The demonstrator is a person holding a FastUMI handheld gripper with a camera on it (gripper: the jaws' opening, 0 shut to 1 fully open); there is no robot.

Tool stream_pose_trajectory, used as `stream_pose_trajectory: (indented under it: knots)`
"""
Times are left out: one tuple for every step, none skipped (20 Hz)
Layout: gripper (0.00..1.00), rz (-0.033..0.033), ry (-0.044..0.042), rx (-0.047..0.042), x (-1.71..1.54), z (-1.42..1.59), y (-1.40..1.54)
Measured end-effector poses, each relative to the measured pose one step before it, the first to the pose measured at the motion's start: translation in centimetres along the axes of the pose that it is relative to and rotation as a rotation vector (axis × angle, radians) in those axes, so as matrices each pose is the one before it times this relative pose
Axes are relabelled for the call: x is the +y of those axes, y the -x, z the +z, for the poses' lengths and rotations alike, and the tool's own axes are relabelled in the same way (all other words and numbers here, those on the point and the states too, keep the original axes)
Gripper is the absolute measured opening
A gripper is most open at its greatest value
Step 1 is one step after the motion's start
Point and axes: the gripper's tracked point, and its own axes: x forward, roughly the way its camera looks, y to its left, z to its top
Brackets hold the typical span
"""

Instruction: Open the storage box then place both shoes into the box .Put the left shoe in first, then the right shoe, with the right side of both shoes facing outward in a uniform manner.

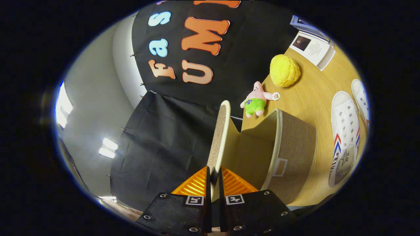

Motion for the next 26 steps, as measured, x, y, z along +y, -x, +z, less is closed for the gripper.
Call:
stream_pose_trajectory:
  knots:
    - [0.07,-0.00964,0.0101,-0.02032,0.71,0.261,-0.452]
    - [0.03,-0.0192,0.00704,-0.01749,0.546,0.091,-0.485]
    - [0.03,-0.01063,0.00731,-0.01255,0.908,-0.001,-0.45]
    - [0.03,-0.00536,0.00799,-0.00884,0.9,-0.053,-0.537]
    - [0.03,-0.0073,0.01003,-0.0094,0.994,-0.202,-0.458]
    - [0.03,-0.00967,0.01443,-0.0049,0.897,-0.187,-0.673]
    - [0.03,-0.01008,0.01715,-0.00288,0.877,-0.221,-0.755]
    - [0.03,-0.00255,0.01207,0.00156,0.91,-0.28,-0.845]
    - [0.03,-0.00039,0.01412,0.00436,0.986,-0.351,-0.886]
    - [0.03,-0.00196,0.01387,0.00584,0.704,-0.407,-0.862]
    - [0.03,0.00206,0.01427,0.00662,0.812,-0.539,-0.922]
    - [0.03,0.00283,0.01179,0.00866,0.61,-0.431,-0.93]
    - [0.03,0.00437,0.00946,0.00815,0.53,-0.375,-0.775]
    - [0.03,0.00548,0.01142,0.00732,0.47,-0.419,-0.841]
    - [0.03,0.00312,0.01328,0.00814,0.507,-0.431,-0.82]
    - [0.03,0.00019,0.00585,0.01034,0.229,-0.341,-0.918]
    - [0.03,0.00247,0.00739,0.01028,0.306,-0.465,-0.736]
    - [0.03,-0.00378,0.00852,0.00938,0.104,-0.297,-0.76]
    - [0.03,-0.00099,0.00949,0.01085,0.209,-0.401,-0.714]
    - [0.03,-0.00223,0.01144,0.01181,0.199,-0.343,-0.66]
    - [0.04,-0.00457,0.02046,0.01408,0.088,-0.333,-0.736]
    - [0.07,-0.00004,0.01787,0.0109,0.338,-0.278,-0.499]
    - [0.08,-0.00078,0.01862,0.01308,0.22,-0.34,-0.404]
    - [0.11,-0.01256,0.0234,0.01446,-0.169,-0.546,-0.223]
    - [0.14,-0.01709,0.03335,0.01837,-0.285,-0.384,-0.159]
    - [0.26,-0.0266,0.03501,0.01333,-0.412,-0.537,-0.322]
